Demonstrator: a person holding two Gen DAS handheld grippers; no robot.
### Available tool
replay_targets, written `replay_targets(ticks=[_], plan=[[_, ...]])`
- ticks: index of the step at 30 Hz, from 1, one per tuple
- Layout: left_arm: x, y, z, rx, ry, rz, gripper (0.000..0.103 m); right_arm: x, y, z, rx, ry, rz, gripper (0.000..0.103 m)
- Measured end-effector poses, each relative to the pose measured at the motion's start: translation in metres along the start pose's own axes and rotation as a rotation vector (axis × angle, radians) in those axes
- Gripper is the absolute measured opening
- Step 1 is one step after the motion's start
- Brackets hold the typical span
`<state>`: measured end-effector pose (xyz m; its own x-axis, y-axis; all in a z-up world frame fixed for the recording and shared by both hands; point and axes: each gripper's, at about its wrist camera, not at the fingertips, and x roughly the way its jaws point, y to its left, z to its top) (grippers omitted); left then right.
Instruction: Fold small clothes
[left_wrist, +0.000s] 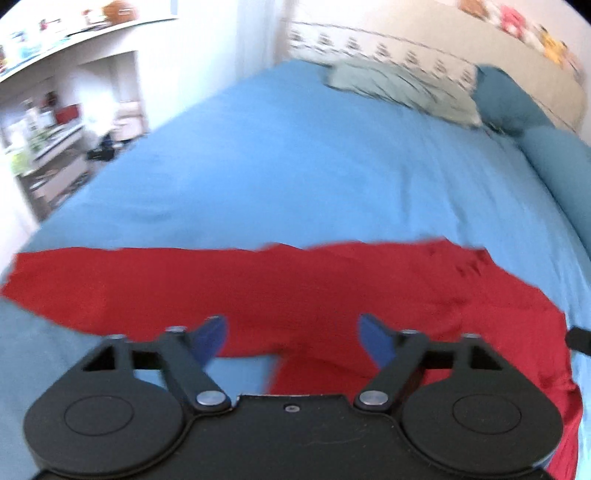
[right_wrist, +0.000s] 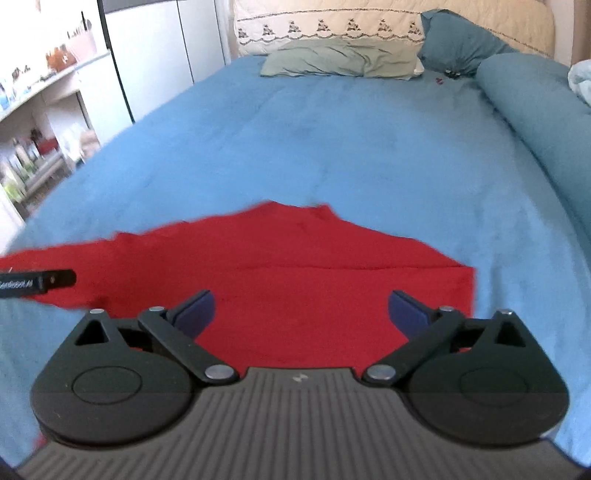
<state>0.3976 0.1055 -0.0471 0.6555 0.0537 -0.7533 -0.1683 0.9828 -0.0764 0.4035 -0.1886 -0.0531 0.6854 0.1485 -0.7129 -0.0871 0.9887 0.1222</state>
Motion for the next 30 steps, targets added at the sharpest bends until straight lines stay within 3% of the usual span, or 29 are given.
replay_targets(ticks=[3,8,13,15,16,19,23,26,27,30], plan=[[-0.009,0.054,0.007,-0.060,-0.018,0.058,0.101,0.003,0.038,0.000,0.011,0.018,0.007,0.103],[0.012,0.155,0.005,-0.230,-0.021,0.163,0.100,0.027,0.085,-0.002,0.017,0.053,0.021,0.103],[0.056,0.232,-0.002,-0.345,-0.003,0.262,0.083,0.057,0.119,-0.014,0.020,0.098,0.013,0.103],[0.072,0.256,-0.004,-0.402,0.016,0.272,0.069,0.065,0.127,-0.015,0.026,0.111,0.015,0.103],[0.078,0.266,-0.006,-0.435,0.023,0.274,0.062,0.069,0.132,-0.016,0.028,0.114,0.013,0.103],[0.089,0.288,-0.010,-0.514,0.024,0.271,0.053,0.077,0.142,-0.017,0.025,0.114,0.009,0.103],[0.093,0.294,-0.007,-0.497,-0.007,0.292,0.047,0.084,0.150,-0.018,0.020,0.113,-0.001,0.103],[0.097,0.296,-0.005,-0.487,-0.017,0.322,0.025,0.086,0.151,-0.019,0.023,0.111,-0.003,0.103],[0.097,0.297,-0.005,-0.490,-0.022,0.329,0.014,0.086,0.151,-0.019,0.025,0.110,-0.004,0.103],[0.095,0.296,-0.004,-0.494,-0.035,0.328,0.006,0.086,0.151,-0.020,0.039,0.108,-0.006,0.103]])
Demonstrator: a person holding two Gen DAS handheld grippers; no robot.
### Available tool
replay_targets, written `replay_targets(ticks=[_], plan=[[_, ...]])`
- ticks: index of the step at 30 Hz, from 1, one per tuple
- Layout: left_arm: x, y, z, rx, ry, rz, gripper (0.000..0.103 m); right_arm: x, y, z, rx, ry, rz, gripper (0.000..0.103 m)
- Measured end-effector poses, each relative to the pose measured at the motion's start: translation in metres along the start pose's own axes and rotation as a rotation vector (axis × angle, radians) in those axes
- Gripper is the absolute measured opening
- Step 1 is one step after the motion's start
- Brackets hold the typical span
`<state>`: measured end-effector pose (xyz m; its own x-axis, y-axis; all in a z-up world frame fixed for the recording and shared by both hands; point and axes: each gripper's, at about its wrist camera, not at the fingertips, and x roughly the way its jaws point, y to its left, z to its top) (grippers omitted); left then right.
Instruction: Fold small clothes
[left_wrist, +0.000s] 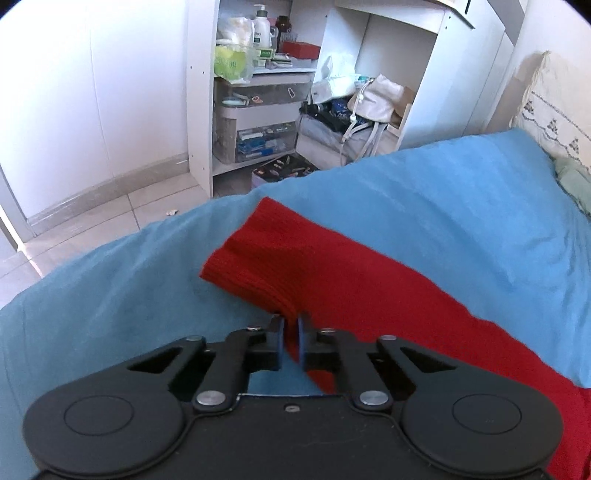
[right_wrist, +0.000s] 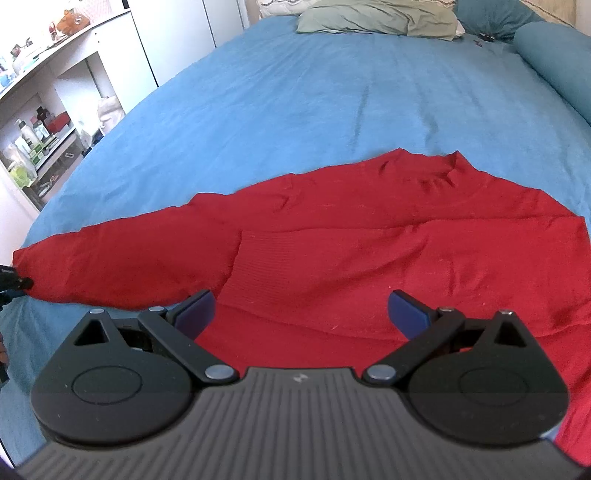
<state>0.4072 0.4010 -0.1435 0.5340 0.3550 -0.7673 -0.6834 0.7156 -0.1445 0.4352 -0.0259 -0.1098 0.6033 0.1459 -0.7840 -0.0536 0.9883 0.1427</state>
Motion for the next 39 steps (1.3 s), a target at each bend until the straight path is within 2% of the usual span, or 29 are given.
replay_targets(ticks=[3,5,10,14,17,20,24,28,31,33,35,37,38,39], plan=[[-0.012,-0.013,0.004,0.036,-0.043,-0.005,0.005,-0.004,-0.005,0.000,0.014,-0.011,-0.002,0.103],[-0.029,-0.028,0.006,0.084,-0.089,-0.035,0.005,-0.008,-0.011,0.002,0.031,-0.020,-0.005,0.103],[-0.088,-0.096,0.004,0.278,-0.205,-0.152,0.005,-0.024,-0.037,0.011,0.078,-0.059,-0.016,0.103],[-0.132,-0.166,-0.014,0.406,-0.251,-0.301,0.005,-0.039,-0.070,0.015,0.128,-0.091,-0.029,0.103],[-0.162,-0.227,-0.047,0.510,-0.250,-0.438,0.005,-0.052,-0.099,0.017,0.165,-0.118,-0.053,0.103],[-0.185,-0.288,-0.096,0.605,-0.212,-0.581,0.005,-0.067,-0.134,0.017,0.203,-0.148,-0.089,0.103],[-0.193,-0.359,-0.180,0.730,-0.102,-0.702,0.005,-0.079,-0.183,0.009,0.255,-0.170,-0.141,0.103],[-0.173,-0.405,-0.272,0.866,0.023,-0.710,0.005,-0.078,-0.228,-0.007,0.295,-0.154,-0.171,0.103],[-0.157,-0.412,-0.309,0.920,0.069,-0.669,0.005,-0.073,-0.251,-0.022,0.317,-0.121,-0.170,0.103],[-0.150,-0.409,-0.314,0.923,0.074,-0.666,0.007,-0.069,-0.262,-0.031,0.336,-0.100,-0.154,0.103],[-0.150,-0.406,-0.310,0.901,0.096,-0.689,0.015,-0.068,-0.268,-0.037,0.345,-0.086,-0.143,0.103],[-0.155,-0.404,-0.300,0.889,0.118,-0.706,0.038,-0.066,-0.269,-0.040,0.353,-0.075,-0.118,0.103],[-0.156,-0.399,-0.293,0.887,0.110,-0.702,0.042,-0.066,-0.270,-0.039,0.361,-0.073,-0.103,0.103],[-0.161,-0.392,-0.287,0.890,0.087,-0.684,0.052,-0.066,-0.270,-0.038,0.368,-0.073,-0.088,0.103]])
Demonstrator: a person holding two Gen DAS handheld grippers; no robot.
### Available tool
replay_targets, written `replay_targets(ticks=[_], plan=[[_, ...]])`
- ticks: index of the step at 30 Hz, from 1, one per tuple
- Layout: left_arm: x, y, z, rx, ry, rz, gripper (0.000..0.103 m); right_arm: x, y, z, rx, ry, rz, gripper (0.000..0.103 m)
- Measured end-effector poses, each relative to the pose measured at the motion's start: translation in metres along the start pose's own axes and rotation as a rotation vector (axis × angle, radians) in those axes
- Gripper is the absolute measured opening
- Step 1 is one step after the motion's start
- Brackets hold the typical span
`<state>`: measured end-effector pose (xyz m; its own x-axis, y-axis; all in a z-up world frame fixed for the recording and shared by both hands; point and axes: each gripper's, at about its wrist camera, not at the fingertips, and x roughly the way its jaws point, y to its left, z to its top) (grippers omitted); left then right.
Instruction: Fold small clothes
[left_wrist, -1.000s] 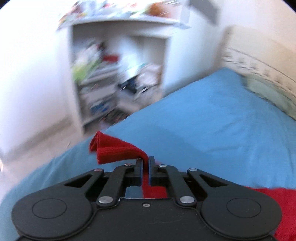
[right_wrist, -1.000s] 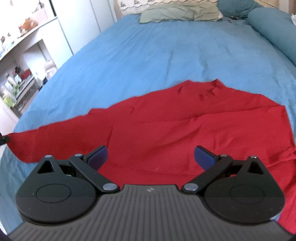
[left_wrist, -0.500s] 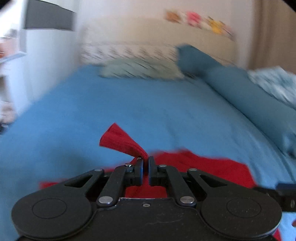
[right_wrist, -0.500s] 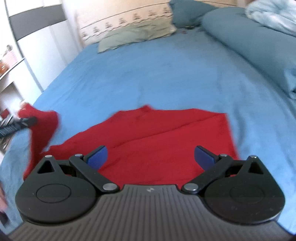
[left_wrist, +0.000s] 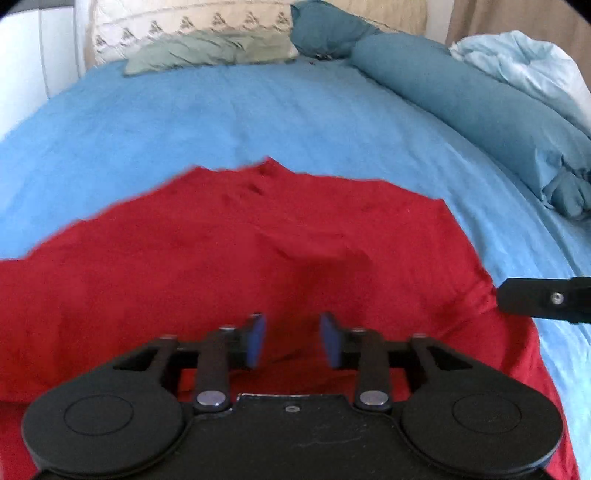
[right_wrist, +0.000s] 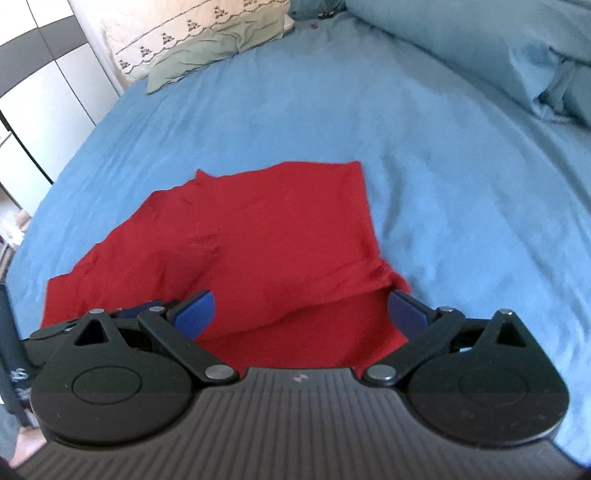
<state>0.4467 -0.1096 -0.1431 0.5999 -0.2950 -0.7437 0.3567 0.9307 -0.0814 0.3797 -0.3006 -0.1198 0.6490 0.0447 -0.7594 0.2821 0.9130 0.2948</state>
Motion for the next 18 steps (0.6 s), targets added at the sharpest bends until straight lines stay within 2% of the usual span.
replay_targets(ticks=[1,3,7,11,13,15,18], plan=[[-0.007,0.005,0.002,0.008,-0.005,0.026,0.062,0.001,0.004,0.001,0.008,0.004,0.019,0.103],[-0.024,0.022,0.004,0.021,-0.021,0.083,0.069,0.004,0.013,0.005,0.014,0.013,0.055,0.103],[-0.047,0.068,-0.001,0.011,-0.027,0.214,0.074,0.019,0.043,0.011,-0.033,0.031,0.103,0.103],[-0.049,0.117,-0.017,-0.017,0.000,0.349,0.074,0.046,0.071,0.008,-0.106,0.030,0.101,0.103],[-0.047,0.138,-0.028,-0.056,0.033,0.398,0.074,0.061,0.084,0.004,-0.148,0.022,0.051,0.088],[-0.047,0.155,-0.037,-0.093,0.045,0.411,0.074,0.073,0.094,0.000,-0.200,0.021,0.019,0.078],[-0.045,0.165,-0.045,-0.117,0.061,0.428,0.074,0.085,0.102,-0.007,-0.217,0.031,-0.025,0.071]])
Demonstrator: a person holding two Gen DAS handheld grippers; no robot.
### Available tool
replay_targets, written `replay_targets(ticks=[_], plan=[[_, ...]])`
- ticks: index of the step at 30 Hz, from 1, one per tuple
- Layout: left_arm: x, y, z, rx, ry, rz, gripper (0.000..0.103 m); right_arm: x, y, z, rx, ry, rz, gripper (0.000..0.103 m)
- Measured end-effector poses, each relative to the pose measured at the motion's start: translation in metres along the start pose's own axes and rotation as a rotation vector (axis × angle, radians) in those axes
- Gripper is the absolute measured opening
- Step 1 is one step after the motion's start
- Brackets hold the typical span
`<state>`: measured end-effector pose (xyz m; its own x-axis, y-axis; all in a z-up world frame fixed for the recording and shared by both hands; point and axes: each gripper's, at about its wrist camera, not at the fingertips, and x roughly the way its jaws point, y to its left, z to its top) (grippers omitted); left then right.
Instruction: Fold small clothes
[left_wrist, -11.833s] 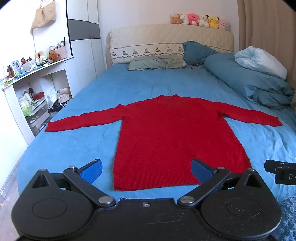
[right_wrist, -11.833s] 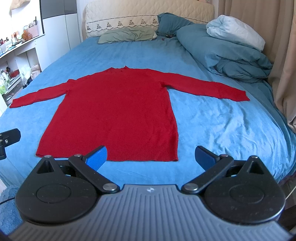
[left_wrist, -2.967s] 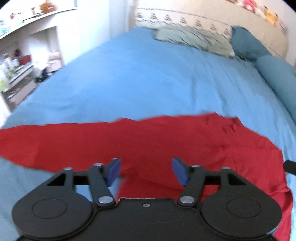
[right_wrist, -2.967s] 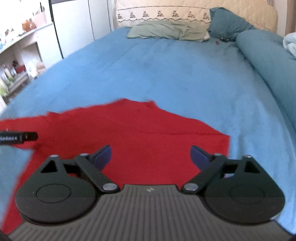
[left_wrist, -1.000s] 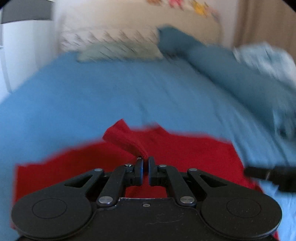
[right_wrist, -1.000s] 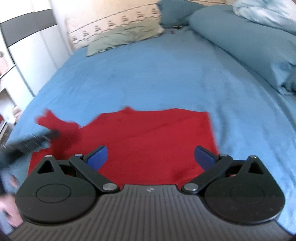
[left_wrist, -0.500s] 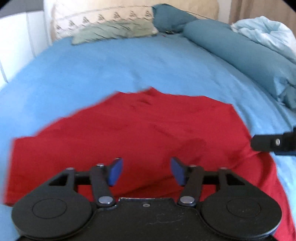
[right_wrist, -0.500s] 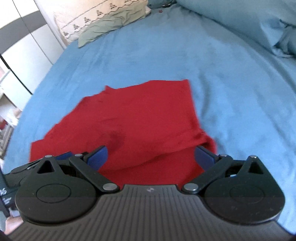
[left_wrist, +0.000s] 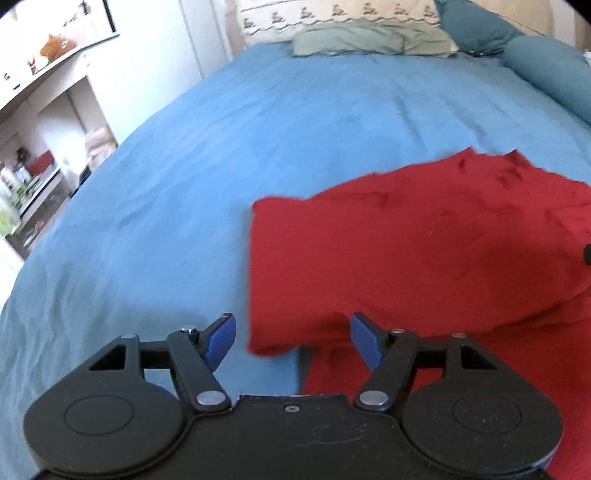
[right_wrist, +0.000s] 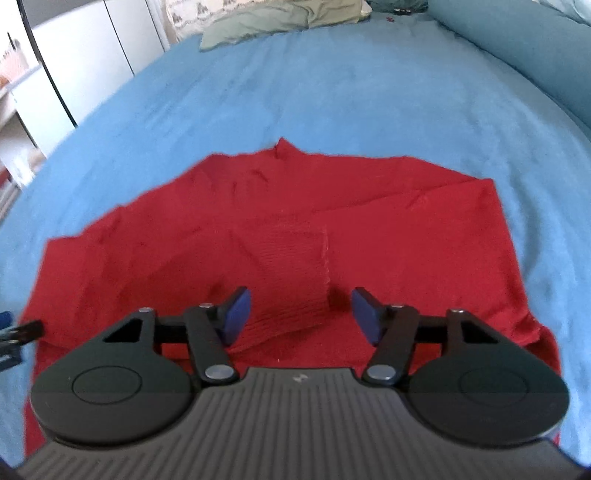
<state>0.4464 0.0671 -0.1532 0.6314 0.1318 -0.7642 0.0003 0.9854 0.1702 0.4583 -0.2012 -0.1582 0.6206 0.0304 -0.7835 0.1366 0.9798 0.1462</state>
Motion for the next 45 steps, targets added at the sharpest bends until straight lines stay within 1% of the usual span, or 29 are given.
replay_targets(ticks=[1,3,5,6,8,9,10,13,16,18,21,23,26,27,29,31,35,37,38,39,40,42,43,45], plan=[[0.002,0.002,-0.002,-0.009,0.007,-0.001,0.074,0.002,0.002,-0.002,-0.001,0.001,-0.009,0.069],[0.005,0.004,-0.003,-0.033,0.017,-0.014,0.074,0.003,0.005,-0.005,-0.003,0.000,-0.026,0.067],[0.010,0.002,-0.001,-0.045,0.023,-0.020,0.074,0.004,0.009,-0.007,-0.024,0.000,-0.040,0.060],[0.010,0.001,-0.002,-0.050,0.026,-0.023,0.074,0.005,0.013,-0.008,-0.036,-0.001,-0.048,0.054],[0.007,0.002,-0.005,-0.055,0.030,-0.030,0.074,0.005,0.016,-0.008,-0.055,-0.007,-0.054,0.046],[0.007,0.002,-0.004,-0.054,0.032,-0.034,0.074,0.005,0.018,-0.007,-0.064,-0.008,-0.054,0.033],[0.006,0.002,-0.005,-0.052,0.033,-0.035,0.074,0.004,0.020,-0.006,-0.070,-0.010,-0.050,0.028],[0.005,0.005,-0.007,-0.042,0.034,-0.044,0.074,-0.010,0.023,0.006,-0.066,-0.049,-0.034,0.025],[0.007,0.003,-0.011,-0.021,0.047,-0.051,0.074,-0.036,0.018,0.032,-0.064,-0.118,-0.007,0.025],[0.009,-0.001,-0.011,-0.013,0.042,-0.047,0.074,-0.054,0.009,0.047,-0.082,-0.168,-0.025,0.025],[0.015,-0.005,-0.006,-0.023,0.028,-0.050,0.074,-0.075,-0.018,0.061,-0.098,-0.212,-0.100,0.025],[0.022,-0.008,-0.001,-0.030,0.024,-0.049,0.074,-0.073,-0.037,0.060,-0.121,-0.191,-0.151,0.025],[0.028,-0.012,0.003,-0.039,0.014,-0.035,0.073,-0.050,-0.057,0.046,-0.184,-0.121,-0.201,0.025],[0.029,-0.011,0.003,-0.051,0.014,-0.033,0.072,-0.044,-0.061,0.043,-0.184,-0.096,-0.206,0.025],[0.028,-0.008,0.002,-0.073,0.020,-0.031,0.069,-0.037,-0.066,0.036,-0.169,-0.076,-0.197,0.025],[0.026,-0.003,-0.002,-0.093,0.030,-0.020,0.069,-0.029,-0.069,0.026,-0.182,-0.049,-0.206,0.025],[0.022,0.006,-0.005,-0.126,0.056,-0.015,0.069,-0.012,-0.081,0.003,-0.136,0.015,-0.188,0.026],[0.015,0.005,-0.003,-0.113,0.062,-0.014,0.070,-0.012,-0.085,-0.004,-0.140,0.010,-0.178,0.031],[0.010,0.004,-0.001,-0.100,0.058,-0.017,0.068,-0.015,-0.087,-0.004,-0.140,0.007,-0.179,0.036],[0.003,0.000,0.002,-0.075,0.038,-0.026,0.069,-0.017,-0.088,-0.002,-0.139,0.013,-0.189,0.054],[-0.005,-0.003,0.004,-0.051,0.014,-0.041,0.072,-0.022,-0.087,-0.001,-0.141,0.008,-0.196,0.073],[-0.022,-0.014,0.009,-0.003,-0.040,-0.093,0.075,-0.040,-0.078,-0.006,-0.159,-0.045,-0.171,0.090],[-0.027,-0.020,0.012,0.014,-0.055,-0.124,0.076,-0.050,-0.074,-0.007,-0.174,-0.081,-0.137,0.095],[-0.031,-0.034,0.017,0.046,-0.066,-0.185,0.077,-0.049,-0.063,-0.004,-0.196,-0.097,-0.089,0.097]])
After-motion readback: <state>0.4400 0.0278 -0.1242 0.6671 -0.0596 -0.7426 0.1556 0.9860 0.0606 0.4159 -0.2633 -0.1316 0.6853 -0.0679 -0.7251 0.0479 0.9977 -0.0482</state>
